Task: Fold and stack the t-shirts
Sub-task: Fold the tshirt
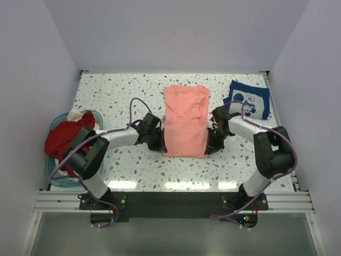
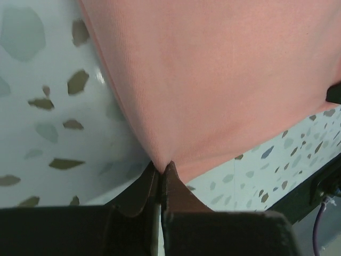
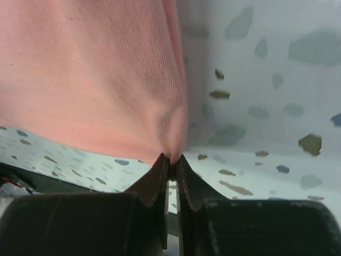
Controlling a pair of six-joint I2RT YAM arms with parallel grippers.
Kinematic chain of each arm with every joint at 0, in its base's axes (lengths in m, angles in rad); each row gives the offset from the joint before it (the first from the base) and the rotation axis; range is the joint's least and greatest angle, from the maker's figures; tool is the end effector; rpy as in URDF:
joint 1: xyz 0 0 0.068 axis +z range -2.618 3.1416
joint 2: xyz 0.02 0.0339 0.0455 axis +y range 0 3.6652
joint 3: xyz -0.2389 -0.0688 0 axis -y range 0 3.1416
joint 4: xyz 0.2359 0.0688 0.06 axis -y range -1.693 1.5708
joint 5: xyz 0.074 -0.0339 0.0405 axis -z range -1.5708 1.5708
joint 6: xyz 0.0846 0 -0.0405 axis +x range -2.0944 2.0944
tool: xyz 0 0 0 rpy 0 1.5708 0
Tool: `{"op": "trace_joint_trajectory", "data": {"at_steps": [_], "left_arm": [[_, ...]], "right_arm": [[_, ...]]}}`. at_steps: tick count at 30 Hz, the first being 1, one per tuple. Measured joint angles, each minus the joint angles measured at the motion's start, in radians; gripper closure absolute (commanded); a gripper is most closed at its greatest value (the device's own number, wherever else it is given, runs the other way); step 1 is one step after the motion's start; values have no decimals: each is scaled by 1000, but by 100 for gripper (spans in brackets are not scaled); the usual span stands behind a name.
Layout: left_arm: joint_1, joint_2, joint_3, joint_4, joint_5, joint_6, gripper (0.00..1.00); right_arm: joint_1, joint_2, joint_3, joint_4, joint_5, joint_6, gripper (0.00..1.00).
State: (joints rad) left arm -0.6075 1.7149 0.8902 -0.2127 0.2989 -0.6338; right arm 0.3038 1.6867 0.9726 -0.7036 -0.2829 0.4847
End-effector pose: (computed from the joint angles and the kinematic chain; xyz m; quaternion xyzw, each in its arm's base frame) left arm 0.2627 -0.2129 0.0841 0.0267 0.9543 -0.2684 0.1285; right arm 0.2686 0.1089 0.0882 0.0784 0.9841 0.1589 0.0159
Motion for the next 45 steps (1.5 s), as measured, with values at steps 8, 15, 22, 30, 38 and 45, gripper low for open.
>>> {"op": "trace_joint_trajectory", "data": {"at_steps": [8, 15, 22, 30, 38, 45], "left_arm": [[-72, -210, -148, -124, 2, -3, 100], [-190, -387, -249, -168, 31, -64, 98], [-276, -531, -299, -206, 34, -172, 100], [-288, -639, -238, -311, 12, -239, 100], [-291, -707, -121, -441, -17, -290, 100], [-291, -712, -3, -491, -73, -307, 100]], "right_arm": [[116, -199, -140, -80, 1, 43, 97], [208, -450, -314, -120, -12, 160, 97], [218, -649, -372, -210, -46, 235, 97], [219, -740, -296, -345, -49, 253, 98], [219, -770, -95, -494, -22, 262, 99], [219, -743, 97, -551, 86, 276, 100]]}}
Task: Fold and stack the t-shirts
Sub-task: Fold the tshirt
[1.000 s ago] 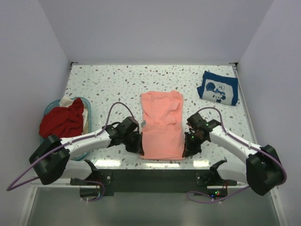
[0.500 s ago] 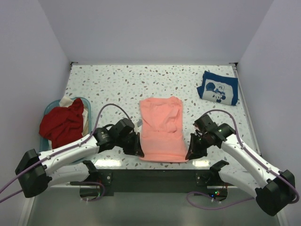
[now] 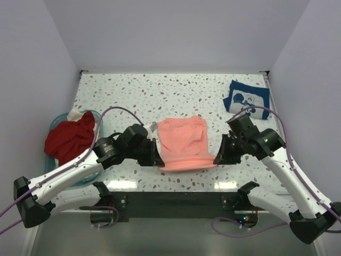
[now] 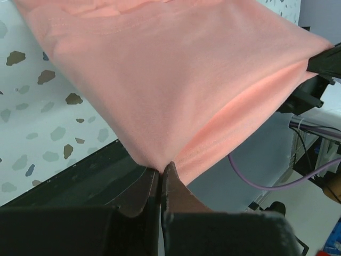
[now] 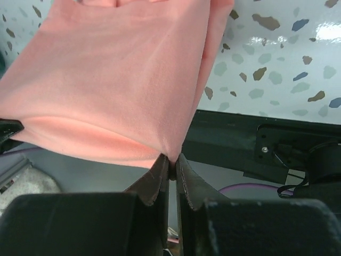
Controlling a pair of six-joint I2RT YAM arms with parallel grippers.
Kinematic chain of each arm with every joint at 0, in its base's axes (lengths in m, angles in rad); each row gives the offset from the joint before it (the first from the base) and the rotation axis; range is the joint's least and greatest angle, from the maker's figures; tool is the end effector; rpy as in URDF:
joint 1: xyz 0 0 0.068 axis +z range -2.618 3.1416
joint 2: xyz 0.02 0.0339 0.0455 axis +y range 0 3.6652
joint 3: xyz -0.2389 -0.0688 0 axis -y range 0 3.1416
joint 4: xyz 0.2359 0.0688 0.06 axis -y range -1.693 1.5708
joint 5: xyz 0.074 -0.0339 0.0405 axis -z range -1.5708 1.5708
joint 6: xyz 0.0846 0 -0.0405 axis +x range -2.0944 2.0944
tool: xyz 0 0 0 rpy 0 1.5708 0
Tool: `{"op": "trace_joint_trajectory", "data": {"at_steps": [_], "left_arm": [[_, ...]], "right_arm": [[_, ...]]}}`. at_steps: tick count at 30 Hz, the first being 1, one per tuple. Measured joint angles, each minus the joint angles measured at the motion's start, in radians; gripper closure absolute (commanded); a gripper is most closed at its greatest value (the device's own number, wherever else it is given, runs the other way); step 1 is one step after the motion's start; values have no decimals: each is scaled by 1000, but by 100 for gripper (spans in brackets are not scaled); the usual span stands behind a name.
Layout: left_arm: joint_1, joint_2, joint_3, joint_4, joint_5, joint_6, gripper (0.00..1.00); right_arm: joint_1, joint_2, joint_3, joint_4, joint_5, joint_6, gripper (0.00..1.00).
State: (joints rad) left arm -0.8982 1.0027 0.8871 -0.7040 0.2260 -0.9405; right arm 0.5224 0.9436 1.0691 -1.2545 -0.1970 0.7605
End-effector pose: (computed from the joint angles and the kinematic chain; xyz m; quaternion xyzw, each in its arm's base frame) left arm 0.1344 -0.1991 0.2329 0.0218 0.9250 -0.3534 0.1376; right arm 0.1420 0.1009 0.2541 0.0939 0.9667 0.2073 0.1173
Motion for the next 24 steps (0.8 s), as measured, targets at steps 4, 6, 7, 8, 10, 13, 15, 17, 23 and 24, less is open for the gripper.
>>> {"op": "trace_joint_trajectory", "data": {"at_steps": [4, 6, 7, 8, 10, 13, 15, 17, 23, 24], "left_arm": [[3, 36, 11, 5, -26, 0, 100], [14, 60, 13, 11, -29, 2, 100], [23, 70, 13, 16, -31, 6, 100], [35, 79, 13, 23, -30, 9, 100], [67, 92, 13, 43, -23, 17, 100], [117, 104, 13, 73, -11, 26, 100], [152, 113, 13, 100, 6, 37, 100], [180, 129, 13, 127, 25, 47, 100], [217, 239, 22, 188, 67, 91, 100], [222, 254, 27, 190, 69, 99, 100]], "right_arm": [[1, 42, 29, 5, 63, 8, 100], [1, 75, 37, 17, 91, 10, 100], [1, 92, 43, 23, 104, 10, 100], [1, 107, 49, 29, 113, 10, 100], [0, 147, 71, 48, 139, 7, 100], [-4, 206, 116, 74, 171, -4, 100], [-13, 242, 149, 90, 186, -17, 100], [-29, 278, 182, 105, 194, -32, 100], [-76, 375, 247, 145, 206, -81, 100], [-84, 399, 264, 152, 205, -92, 100]]}}
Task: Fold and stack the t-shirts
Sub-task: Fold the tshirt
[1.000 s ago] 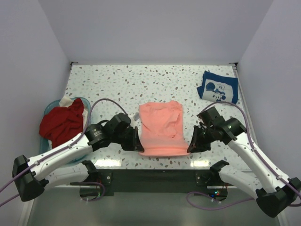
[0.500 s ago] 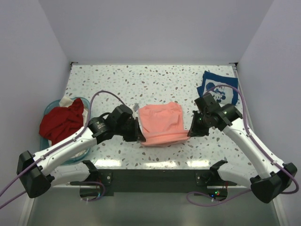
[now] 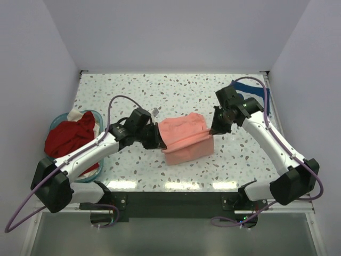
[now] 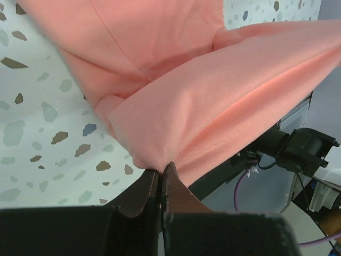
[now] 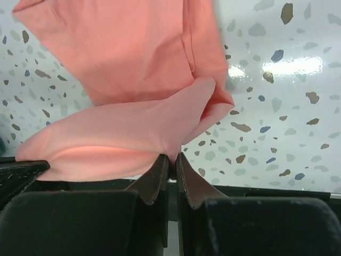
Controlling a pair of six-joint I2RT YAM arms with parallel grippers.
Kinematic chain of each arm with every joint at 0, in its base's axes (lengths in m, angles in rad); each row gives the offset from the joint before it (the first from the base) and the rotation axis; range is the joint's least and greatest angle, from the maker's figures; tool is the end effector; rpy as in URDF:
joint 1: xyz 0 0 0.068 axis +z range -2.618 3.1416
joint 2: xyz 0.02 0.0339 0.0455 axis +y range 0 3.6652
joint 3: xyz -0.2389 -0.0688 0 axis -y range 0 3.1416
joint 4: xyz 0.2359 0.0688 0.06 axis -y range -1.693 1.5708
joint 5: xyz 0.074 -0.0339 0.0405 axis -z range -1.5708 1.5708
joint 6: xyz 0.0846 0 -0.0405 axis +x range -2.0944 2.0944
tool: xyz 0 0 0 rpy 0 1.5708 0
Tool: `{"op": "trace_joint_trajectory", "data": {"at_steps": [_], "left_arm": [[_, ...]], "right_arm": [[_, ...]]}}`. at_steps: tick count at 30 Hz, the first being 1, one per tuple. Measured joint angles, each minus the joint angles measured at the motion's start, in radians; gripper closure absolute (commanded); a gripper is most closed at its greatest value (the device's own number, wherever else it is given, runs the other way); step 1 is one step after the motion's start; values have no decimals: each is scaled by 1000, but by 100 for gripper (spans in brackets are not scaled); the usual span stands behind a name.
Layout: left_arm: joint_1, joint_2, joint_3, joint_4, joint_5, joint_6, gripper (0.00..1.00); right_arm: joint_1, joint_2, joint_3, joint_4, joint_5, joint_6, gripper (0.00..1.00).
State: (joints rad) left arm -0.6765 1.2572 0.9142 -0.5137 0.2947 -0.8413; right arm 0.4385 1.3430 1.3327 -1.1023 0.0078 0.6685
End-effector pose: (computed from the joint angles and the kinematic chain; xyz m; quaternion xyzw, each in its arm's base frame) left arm 0.2108 -0.2008 0.2008 -0.0251 0.9279 -0.3377 0.1562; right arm 0.2472 0.1152 0.2616 0.1126 0.9673 0.1161 0.1952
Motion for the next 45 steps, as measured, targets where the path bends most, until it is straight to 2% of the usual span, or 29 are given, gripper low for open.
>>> {"op": "trace_joint_trajectory", "data": {"at_steps": [9, 27, 28, 29, 30, 31, 32, 33, 35, 38, 41, 45], "left_arm": [[96, 91, 66, 44, 17, 79, 100], [287, 396, 191, 123, 153, 189, 100], [296, 413, 202, 126, 159, 195, 85], [305, 431, 214, 128, 164, 202, 74], [313, 449, 229, 129, 170, 206, 65], [321, 468, 243, 129, 170, 214, 46], [327, 483, 254, 129, 170, 219, 35], [337, 501, 270, 125, 165, 225, 29], [352, 529, 294, 121, 148, 229, 23], [369, 530, 313, 112, 108, 234, 20], [374, 496, 309, 121, 64, 234, 19], [375, 399, 238, 175, 53, 233, 20]], "right_arm": [[-57, 182, 131, 40, -7, -68, 100], [-94, 555, 428, 66, -37, -137, 100], [-95, 573, 444, 64, -37, -138, 100], [-97, 593, 460, 66, -37, -139, 96], [-98, 614, 480, 65, -37, -140, 85], [-100, 634, 498, 66, -36, -141, 69], [-104, 651, 514, 66, -34, -140, 40], [-109, 672, 535, 65, -29, -139, 27], [-125, 716, 586, 68, -29, -153, 8], [-145, 763, 655, 75, -44, -164, 4], [-159, 771, 690, 80, -61, -178, 4], [-169, 749, 668, 112, -95, -214, 3]]}}
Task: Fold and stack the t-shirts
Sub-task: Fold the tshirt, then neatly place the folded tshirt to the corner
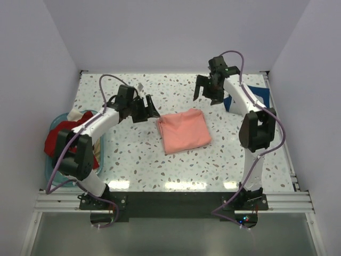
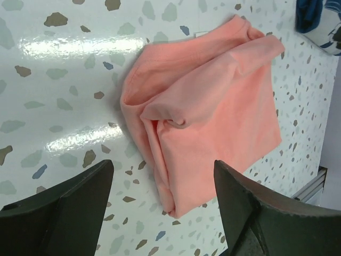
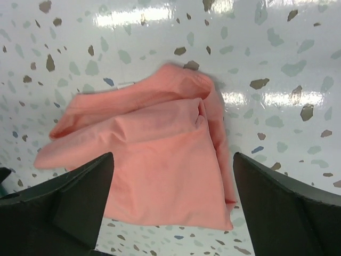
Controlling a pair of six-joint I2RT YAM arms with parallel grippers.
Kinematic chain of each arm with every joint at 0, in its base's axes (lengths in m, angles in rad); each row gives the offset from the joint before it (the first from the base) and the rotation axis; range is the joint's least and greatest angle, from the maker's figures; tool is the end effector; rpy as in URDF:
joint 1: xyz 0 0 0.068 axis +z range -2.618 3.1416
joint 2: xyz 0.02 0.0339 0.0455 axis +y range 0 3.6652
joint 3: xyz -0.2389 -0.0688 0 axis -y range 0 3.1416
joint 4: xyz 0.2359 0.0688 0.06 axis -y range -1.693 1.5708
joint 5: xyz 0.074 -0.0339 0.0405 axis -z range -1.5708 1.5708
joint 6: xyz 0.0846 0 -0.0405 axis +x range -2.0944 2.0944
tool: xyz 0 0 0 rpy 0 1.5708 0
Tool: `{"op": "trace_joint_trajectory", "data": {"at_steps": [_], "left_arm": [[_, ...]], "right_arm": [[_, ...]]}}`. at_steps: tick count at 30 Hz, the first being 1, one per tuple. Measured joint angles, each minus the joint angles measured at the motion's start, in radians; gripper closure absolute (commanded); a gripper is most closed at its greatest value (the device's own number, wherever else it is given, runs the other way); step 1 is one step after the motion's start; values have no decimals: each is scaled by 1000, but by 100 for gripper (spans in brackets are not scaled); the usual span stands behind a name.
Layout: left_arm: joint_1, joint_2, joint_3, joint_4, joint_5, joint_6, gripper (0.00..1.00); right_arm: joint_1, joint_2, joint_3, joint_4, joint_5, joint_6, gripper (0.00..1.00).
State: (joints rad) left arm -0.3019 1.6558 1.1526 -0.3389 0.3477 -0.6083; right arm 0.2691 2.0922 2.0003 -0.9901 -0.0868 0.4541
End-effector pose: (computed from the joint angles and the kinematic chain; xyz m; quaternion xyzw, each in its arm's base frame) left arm 0.3524 -0.1399 0.1758 -0.0795 0.9189 -0.2994 0.2442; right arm 0.4355 0.1277 0.2190 0.0791 0.9662 0.1249 0.2112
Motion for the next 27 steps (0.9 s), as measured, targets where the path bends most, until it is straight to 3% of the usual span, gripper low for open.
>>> {"op": "trace_joint_trajectory", "data": {"at_steps": [8, 14, 27], "left_arm": [[0, -43, -177, 98, 79, -9, 20], [-13, 9, -204, 143, 114, -10, 20], [-37, 139, -179, 223, 153, -24, 27]], "right_arm": [[-17, -152, -304, 74, -132, -98, 1], [-42, -232, -485, 146, -225, -153, 1], [-97, -240, -597, 243, -355, -216, 1]]}}
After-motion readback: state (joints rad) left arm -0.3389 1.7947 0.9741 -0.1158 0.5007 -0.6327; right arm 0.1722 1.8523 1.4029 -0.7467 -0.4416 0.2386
